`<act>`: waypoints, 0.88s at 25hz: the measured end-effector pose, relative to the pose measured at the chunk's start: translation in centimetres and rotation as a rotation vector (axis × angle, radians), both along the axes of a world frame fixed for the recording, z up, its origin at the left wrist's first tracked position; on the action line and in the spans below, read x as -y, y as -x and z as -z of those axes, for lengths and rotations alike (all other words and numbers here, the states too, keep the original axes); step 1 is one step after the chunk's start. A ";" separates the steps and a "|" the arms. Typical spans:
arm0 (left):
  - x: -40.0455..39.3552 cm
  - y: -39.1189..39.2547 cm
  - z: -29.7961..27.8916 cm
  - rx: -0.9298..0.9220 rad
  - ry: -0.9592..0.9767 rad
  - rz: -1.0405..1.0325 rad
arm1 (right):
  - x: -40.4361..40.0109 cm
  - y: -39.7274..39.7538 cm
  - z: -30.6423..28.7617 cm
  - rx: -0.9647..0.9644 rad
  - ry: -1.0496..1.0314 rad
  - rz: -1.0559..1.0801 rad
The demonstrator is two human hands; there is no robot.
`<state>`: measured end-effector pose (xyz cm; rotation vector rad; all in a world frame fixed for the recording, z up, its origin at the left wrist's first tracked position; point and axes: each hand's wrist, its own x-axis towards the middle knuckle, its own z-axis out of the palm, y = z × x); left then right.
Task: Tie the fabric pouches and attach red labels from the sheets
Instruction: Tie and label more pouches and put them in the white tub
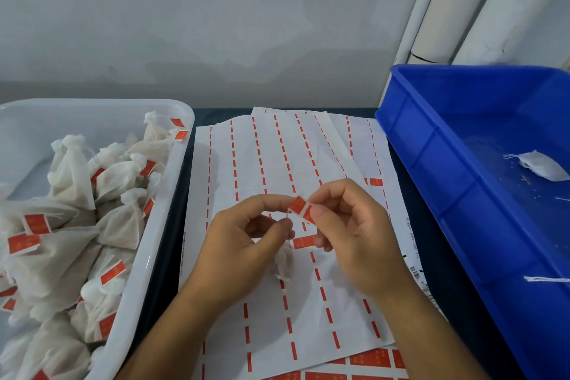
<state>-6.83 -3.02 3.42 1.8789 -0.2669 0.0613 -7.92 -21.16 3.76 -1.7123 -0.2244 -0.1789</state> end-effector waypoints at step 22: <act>0.3 0.3 0.1 -0.023 0.124 0.066 | -0.4 0.1 0.0 0.017 0.248 0.073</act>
